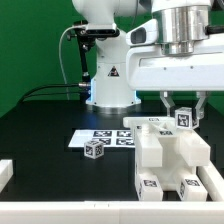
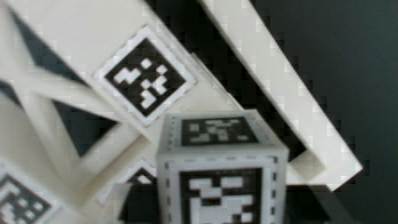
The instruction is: Assemble chair
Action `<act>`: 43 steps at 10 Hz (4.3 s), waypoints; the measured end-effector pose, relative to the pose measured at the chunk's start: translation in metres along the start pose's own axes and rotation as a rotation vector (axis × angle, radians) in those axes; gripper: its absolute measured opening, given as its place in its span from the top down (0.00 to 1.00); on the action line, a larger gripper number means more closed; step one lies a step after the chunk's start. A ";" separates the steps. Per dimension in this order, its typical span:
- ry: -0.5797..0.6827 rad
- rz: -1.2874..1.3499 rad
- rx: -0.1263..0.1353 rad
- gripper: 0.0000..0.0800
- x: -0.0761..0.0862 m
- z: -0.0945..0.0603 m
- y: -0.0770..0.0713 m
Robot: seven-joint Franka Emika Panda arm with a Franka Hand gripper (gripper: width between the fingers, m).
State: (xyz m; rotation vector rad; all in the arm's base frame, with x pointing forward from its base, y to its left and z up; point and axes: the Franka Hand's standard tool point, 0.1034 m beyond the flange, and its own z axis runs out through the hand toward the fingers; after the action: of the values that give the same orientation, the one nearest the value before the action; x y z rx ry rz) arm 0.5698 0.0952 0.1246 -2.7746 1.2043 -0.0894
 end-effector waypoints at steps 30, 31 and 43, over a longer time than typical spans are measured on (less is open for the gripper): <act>-0.017 -0.152 0.015 0.65 -0.014 0.001 -0.009; -0.009 -0.027 0.021 0.65 -0.016 0.002 -0.011; -0.014 0.504 0.046 0.65 0.002 0.001 -0.004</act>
Offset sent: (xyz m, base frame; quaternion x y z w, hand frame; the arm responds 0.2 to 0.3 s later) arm -0.0021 -0.0014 -0.0015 -0.0019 0.0104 0.1633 0.9865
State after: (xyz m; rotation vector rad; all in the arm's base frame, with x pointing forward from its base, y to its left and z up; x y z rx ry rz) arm 0.5739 0.0969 0.1240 -2.3418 1.8222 -0.0502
